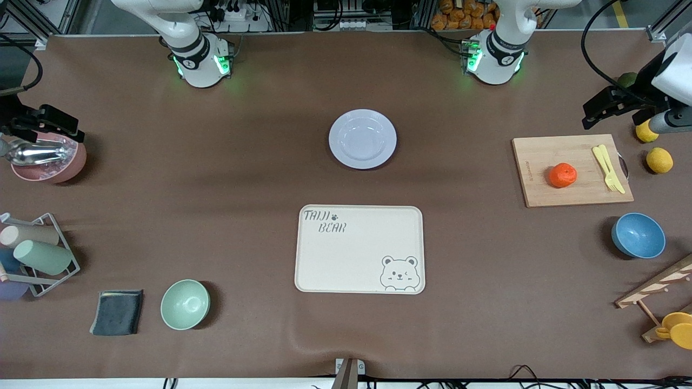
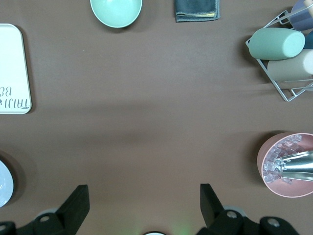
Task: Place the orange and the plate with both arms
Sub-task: 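Move the left gripper down toward the orange on the cutting board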
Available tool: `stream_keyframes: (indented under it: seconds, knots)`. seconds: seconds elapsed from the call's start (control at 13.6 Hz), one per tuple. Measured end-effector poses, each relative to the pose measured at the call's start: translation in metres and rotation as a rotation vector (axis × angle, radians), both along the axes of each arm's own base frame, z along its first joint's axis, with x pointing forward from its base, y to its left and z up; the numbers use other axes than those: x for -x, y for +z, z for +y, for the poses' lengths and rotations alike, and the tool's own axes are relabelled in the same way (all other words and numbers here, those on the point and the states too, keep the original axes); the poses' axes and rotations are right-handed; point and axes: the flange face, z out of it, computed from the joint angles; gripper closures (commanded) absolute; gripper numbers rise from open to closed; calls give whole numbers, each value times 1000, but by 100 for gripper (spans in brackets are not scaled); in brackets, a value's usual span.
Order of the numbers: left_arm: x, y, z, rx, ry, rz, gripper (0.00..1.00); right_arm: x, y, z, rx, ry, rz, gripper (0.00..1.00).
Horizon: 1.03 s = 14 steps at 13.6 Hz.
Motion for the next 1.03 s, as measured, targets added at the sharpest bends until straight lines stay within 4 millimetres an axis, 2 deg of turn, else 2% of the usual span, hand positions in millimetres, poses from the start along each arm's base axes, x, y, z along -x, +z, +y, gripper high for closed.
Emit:
stream_keyframes:
  seconds: [0.29, 0.44, 0.73, 0.88, 1.03]
  knots:
    - [0, 1, 3, -1, 5, -1, 0, 0, -1, 0, 0, 1, 2, 0]
    - [-2, -7, 14, -6, 26, 24, 0, 1, -4, 2, -1, 3, 16, 0]
    - [-25, -69, 75, -10, 114, 134, 0, 3, -19, 4, -4, 8, 70, 0]
    - [-32, -110, 106, -12, 163, 160, 0, 3, -21, 5, -6, 8, 76, 0]
    - [-28, -159, 134, -36, 200, 185, 0, 4, -26, 9, -35, 10, 87, 0]
